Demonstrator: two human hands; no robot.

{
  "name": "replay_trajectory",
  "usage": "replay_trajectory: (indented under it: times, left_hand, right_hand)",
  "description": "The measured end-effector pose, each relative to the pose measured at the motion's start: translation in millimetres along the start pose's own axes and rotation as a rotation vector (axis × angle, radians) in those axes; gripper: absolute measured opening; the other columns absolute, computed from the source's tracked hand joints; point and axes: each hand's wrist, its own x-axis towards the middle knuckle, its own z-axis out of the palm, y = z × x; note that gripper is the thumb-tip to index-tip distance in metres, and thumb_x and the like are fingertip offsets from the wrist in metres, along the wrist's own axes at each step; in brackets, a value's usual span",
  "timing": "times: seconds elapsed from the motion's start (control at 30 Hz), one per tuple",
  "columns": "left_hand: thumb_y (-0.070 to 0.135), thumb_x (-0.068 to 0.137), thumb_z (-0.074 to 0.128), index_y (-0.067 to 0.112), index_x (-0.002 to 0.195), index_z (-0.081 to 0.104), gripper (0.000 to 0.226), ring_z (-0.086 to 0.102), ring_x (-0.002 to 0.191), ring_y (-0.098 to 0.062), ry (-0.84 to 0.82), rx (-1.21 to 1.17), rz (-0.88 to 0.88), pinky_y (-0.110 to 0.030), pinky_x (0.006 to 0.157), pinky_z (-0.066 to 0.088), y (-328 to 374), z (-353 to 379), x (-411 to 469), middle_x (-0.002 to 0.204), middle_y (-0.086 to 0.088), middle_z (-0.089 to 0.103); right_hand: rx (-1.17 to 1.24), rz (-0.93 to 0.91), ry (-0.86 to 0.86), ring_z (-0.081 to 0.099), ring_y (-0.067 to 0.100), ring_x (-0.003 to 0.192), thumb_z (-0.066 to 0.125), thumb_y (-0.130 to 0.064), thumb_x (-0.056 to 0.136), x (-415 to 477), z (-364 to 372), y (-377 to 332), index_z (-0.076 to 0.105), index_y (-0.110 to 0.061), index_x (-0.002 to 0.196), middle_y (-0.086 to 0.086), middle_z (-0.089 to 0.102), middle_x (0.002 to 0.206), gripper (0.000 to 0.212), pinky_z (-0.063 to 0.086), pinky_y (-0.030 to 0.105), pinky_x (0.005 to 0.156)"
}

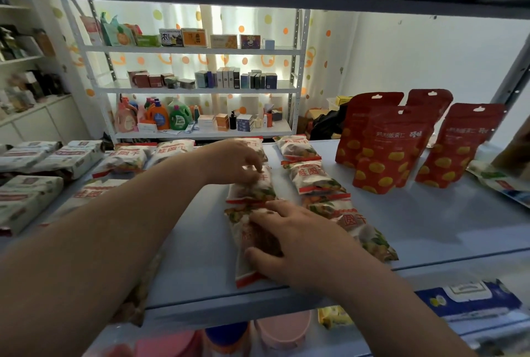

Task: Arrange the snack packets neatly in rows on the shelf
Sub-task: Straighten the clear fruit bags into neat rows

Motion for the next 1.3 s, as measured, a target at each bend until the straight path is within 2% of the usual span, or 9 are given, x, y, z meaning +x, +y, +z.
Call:
replay_trajectory:
  times: [0.17, 0.37, 0.43, 0.5, 0.6, 0.77, 1.0, 1.13, 1.3]
  left_hand:
    - [0.044, 0.087, 0.06, 0.035, 0.107, 0.064, 0.022, 0.056, 0.094, -0.01, -0.018, 0.016, -0.082, -0.032, 0.083, 0.049, 8, -1, -10, 0.106, 0.01, 0.061]
    - [0.04, 0.093, 0.053, 0.03, 0.129, 0.056, 0.037, 0.054, 0.113, -0.019, -0.038, 0.14, -0.167, -0.038, 0.093, 0.048, 37, -14, -24, 0.13, 0.001, 0.055]
    - [0.039, 0.094, 0.051, 0.032, 0.133, 0.051, 0.04, 0.054, 0.115, -0.02, -0.003, 0.131, -0.193, -0.038, 0.09, 0.049, 56, -24, -38, 0.135, -0.001, 0.052]
    - [0.041, 0.094, 0.048, 0.037, 0.133, 0.049, 0.04, 0.052, 0.116, -0.019, 0.06, 0.084, -0.204, -0.031, 0.082, 0.044, 78, -25, -60, 0.139, 0.002, 0.048]
    - [0.05, 0.092, 0.04, 0.04, 0.129, 0.049, 0.039, 0.051, 0.109, -0.013, 0.191, 0.024, -0.182, -0.024, 0.075, 0.04, 111, -6, -102, 0.133, 0.006, 0.051]
    - [0.067, 0.083, 0.044, 0.043, 0.135, 0.047, 0.057, 0.036, 0.13, -0.012, 0.299, -0.186, -0.34, -0.034, 0.103, 0.039, 138, 47, -136, 0.144, 0.015, 0.037]
    - [0.066, 0.07, 0.054, 0.044, 0.127, 0.055, 0.061, 0.037, 0.123, -0.001, 0.404, -0.264, -0.342, -0.027, 0.102, 0.036, 136, 63, -146, 0.132, 0.027, 0.039]
    - [0.067, 0.069, 0.055, 0.039, 0.129, 0.057, 0.067, 0.036, 0.13, -0.007, 0.382, -0.218, -0.338, -0.032, 0.107, 0.035, 143, 63, -141, 0.132, 0.025, 0.041]
    - [0.075, 0.07, 0.053, 0.044, 0.133, 0.052, 0.071, 0.032, 0.133, -0.001, 0.36, -0.216, -0.373, -0.03, 0.108, 0.03, 145, 61, -139, 0.135, 0.031, 0.037]
  right_hand:
    - [-0.033, 0.028, 0.123, 0.045, 0.018, 0.123, 0.031, -0.071, 0.086, -3, 12, -13, 0.043, -0.034, 0.138, -0.003, 0.046, 0.142, 0.065, 0.044, 0.035, 0.088]
    - [-0.035, 0.031, 0.163, 0.043, 0.02, 0.128, 0.03, -0.076, 0.086, -9, 16, -14, 0.041, -0.034, 0.141, -0.003, 0.043, 0.146, 0.07, 0.044, 0.038, 0.094]
    - [0.028, 0.0, 0.203, 0.04, 0.016, 0.132, 0.029, -0.078, 0.084, -15, 13, -4, 0.04, -0.037, 0.142, -0.007, 0.039, 0.15, 0.072, 0.043, 0.038, 0.098]
    - [0.105, -0.017, 0.291, 0.039, 0.008, 0.131, 0.032, -0.073, 0.085, -23, 8, 16, 0.044, -0.039, 0.141, -0.015, 0.04, 0.148, 0.066, 0.038, 0.027, 0.096]
    - [0.182, 0.016, 0.412, 0.039, 0.0, 0.128, 0.042, -0.062, 0.086, -39, 0, 65, 0.054, -0.042, 0.133, -0.019, 0.045, 0.142, 0.053, 0.036, 0.02, 0.094]
    - [0.254, 0.035, 0.297, 0.025, -0.003, 0.14, 0.05, -0.057, 0.085, -59, -1, 133, 0.05, -0.044, 0.136, -0.021, 0.038, 0.149, 0.053, 0.032, 0.032, 0.112]
    - [0.211, -0.019, 0.186, 0.016, -0.014, 0.132, 0.044, -0.077, 0.073, -56, 13, 144, 0.024, -0.063, 0.138, -0.038, 0.015, 0.15, 0.069, 0.029, 0.02, 0.1]
    - [0.238, -0.052, 0.193, 0.022, -0.01, 0.131, 0.046, -0.075, 0.072, -58, 13, 146, 0.029, -0.058, 0.136, -0.033, 0.018, 0.149, 0.068, 0.034, 0.019, 0.096]
    - [0.27, -0.071, 0.205, 0.034, -0.001, 0.128, 0.045, -0.069, 0.071, -59, 12, 146, 0.036, -0.051, 0.137, -0.028, 0.021, 0.144, 0.069, 0.044, 0.025, 0.093]
